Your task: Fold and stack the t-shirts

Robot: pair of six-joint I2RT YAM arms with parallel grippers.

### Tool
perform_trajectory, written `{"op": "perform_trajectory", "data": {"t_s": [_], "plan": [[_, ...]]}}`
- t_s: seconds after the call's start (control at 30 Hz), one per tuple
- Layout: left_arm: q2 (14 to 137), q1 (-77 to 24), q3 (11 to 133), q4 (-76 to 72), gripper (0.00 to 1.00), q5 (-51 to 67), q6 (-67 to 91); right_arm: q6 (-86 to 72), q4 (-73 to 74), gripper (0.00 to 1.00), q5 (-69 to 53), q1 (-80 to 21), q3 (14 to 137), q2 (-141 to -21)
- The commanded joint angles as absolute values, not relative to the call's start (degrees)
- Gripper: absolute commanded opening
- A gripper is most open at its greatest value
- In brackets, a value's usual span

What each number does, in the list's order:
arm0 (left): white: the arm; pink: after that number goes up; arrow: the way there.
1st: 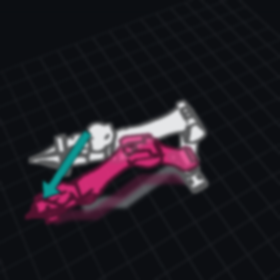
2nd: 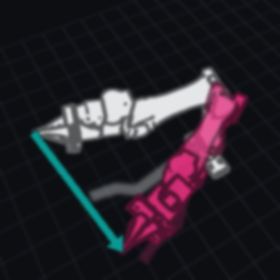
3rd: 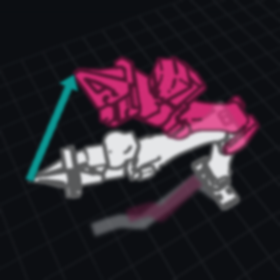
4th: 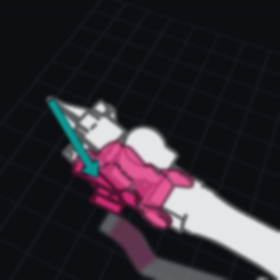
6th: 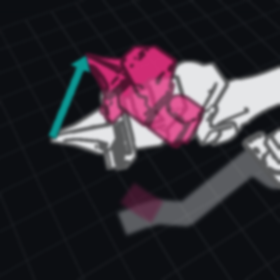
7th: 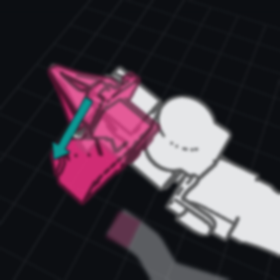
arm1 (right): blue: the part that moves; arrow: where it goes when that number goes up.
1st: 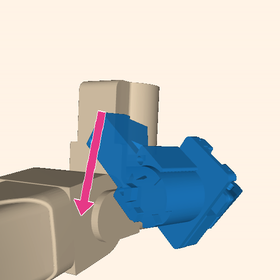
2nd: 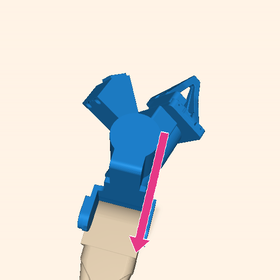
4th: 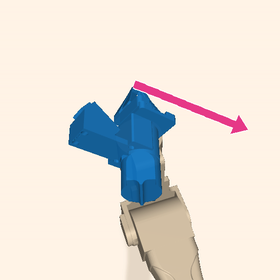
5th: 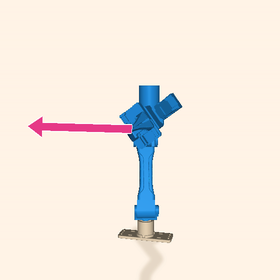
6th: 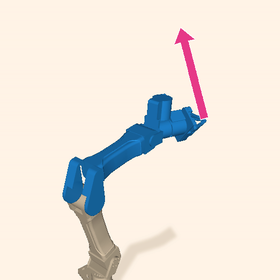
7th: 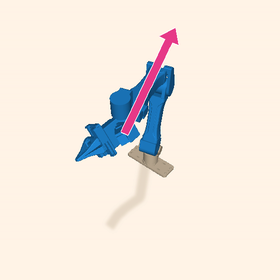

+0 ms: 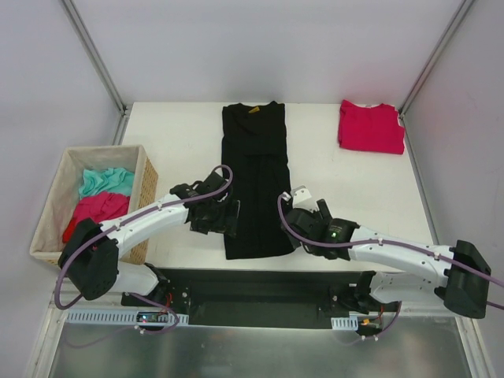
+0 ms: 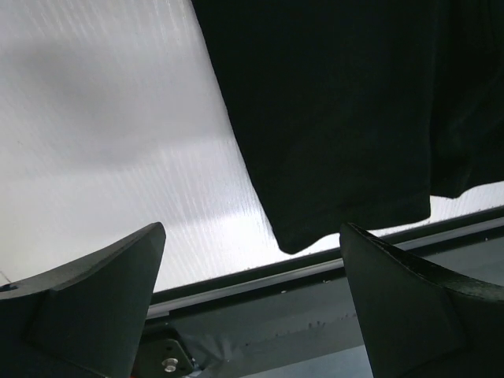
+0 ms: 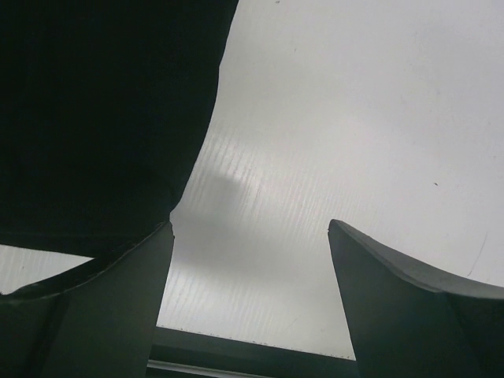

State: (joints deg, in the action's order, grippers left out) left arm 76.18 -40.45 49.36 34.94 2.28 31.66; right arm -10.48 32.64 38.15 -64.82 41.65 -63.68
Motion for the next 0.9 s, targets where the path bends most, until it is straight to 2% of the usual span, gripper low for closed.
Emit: {"op": "perform_trajectory", "data": {"t_s": [0.0, 0.3, 0.87], "plan": [[76.9, -41.5, 51.2, 34.1, 0.94, 0.4, 33.6, -9.6, 30.1, 0.84, 42.1, -65.2, 46.1, -67.0], [76.5, -41.4, 51.7, 34.3, 0.95, -1.3, 33.3, -7.7, 23.5, 0.84, 39.2, -65.0, 49.0, -78.0], [72.1, -38.9, 51.0, 35.9, 0.99, -4.8, 32.6, -12.7, 25.5, 0.84, 35.8, -65.1, 43.7, -75.8]]}}
